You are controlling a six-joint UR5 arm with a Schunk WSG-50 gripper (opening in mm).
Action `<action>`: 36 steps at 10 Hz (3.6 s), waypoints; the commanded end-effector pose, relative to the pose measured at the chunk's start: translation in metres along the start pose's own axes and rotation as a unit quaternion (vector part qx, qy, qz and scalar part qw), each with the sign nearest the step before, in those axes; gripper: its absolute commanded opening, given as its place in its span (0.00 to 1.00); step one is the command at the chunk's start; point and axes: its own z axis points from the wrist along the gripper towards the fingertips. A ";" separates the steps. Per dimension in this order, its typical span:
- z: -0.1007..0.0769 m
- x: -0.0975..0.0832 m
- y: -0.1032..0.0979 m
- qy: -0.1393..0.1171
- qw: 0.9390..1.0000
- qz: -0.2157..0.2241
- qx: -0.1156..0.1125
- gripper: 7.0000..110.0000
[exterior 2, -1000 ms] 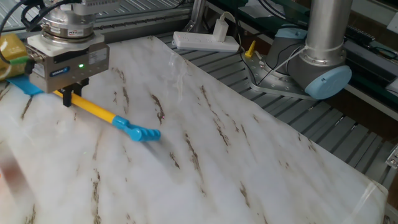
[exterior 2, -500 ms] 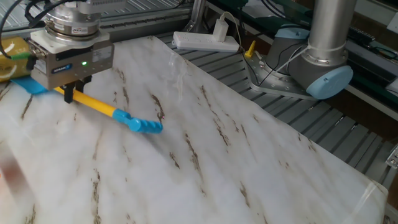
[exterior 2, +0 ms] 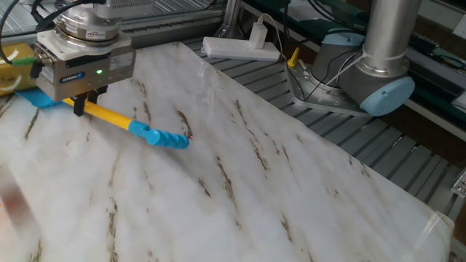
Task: Use a shovel to scoop up an object
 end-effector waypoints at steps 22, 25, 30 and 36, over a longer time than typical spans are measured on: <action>-0.019 -0.082 -0.032 -0.083 0.993 -0.071 0.037 0.00; -0.016 -0.070 -0.024 -0.080 0.995 -0.066 0.012 0.00; -0.012 -0.064 -0.022 -0.086 0.994 -0.064 0.001 0.00; -0.011 -0.066 -0.020 -0.105 0.993 -0.060 -0.002 0.00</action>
